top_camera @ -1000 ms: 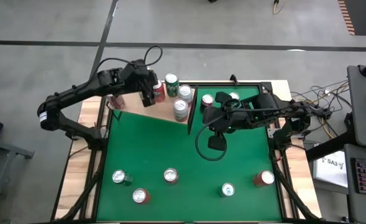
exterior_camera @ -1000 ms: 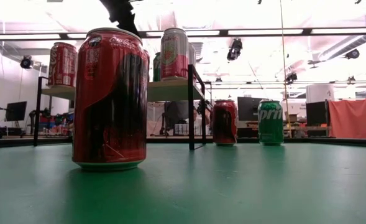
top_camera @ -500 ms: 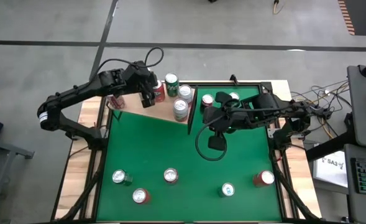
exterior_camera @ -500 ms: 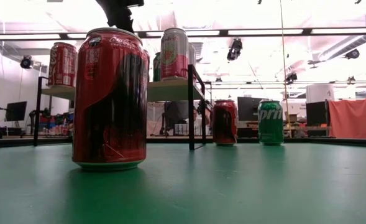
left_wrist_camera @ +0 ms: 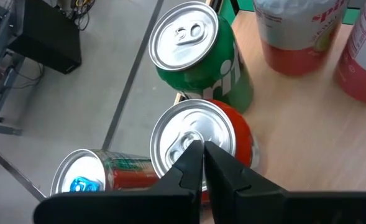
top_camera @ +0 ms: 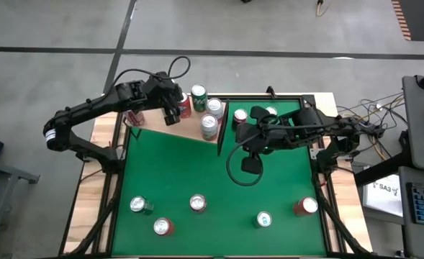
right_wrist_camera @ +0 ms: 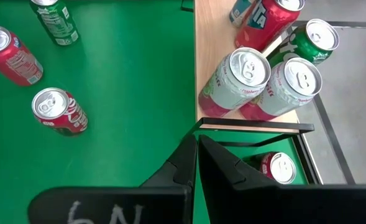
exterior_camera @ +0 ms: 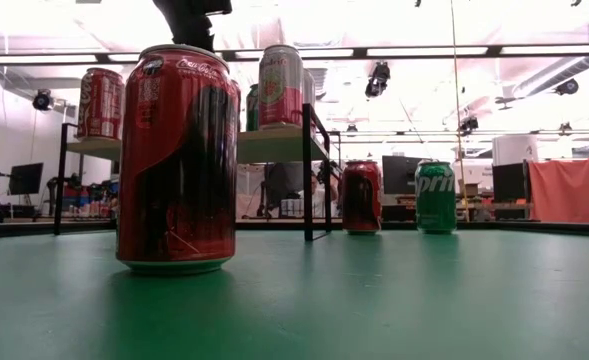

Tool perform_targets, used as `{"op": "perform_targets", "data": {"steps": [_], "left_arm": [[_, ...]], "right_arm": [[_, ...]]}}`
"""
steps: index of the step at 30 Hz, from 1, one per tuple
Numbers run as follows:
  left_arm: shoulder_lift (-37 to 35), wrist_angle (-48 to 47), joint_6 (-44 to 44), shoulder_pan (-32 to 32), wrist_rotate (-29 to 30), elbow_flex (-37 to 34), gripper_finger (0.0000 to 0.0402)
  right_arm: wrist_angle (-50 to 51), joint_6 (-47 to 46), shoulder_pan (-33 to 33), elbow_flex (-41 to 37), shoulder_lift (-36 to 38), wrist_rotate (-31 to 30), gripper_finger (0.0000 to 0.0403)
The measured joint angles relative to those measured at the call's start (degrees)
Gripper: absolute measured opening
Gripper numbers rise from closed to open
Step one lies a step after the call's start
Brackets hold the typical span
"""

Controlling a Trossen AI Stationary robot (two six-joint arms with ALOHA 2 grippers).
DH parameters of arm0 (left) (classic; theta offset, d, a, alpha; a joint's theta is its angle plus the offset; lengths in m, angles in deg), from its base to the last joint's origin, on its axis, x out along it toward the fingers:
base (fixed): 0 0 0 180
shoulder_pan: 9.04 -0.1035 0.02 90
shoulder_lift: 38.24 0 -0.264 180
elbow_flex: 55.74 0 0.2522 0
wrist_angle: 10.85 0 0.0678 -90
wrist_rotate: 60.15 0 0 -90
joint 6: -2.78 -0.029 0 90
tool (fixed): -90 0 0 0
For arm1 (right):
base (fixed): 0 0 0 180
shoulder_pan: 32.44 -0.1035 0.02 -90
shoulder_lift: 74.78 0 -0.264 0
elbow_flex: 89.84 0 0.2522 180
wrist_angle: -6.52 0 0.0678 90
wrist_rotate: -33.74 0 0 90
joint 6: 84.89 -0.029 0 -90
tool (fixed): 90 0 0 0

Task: Place canned beverage on shelf
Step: Put the red soda can on the shelf

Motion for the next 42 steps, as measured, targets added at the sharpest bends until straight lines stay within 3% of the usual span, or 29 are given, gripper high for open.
{"op": "perform_targets", "data": {"steps": [42], "left_arm": [[-0.8,2.3,1.6,0.5,2.6,-1.7,0.0]], "right_arm": [[0.2,-0.3,-0.1,0.0,-0.1,0.0,0.0009]]}}
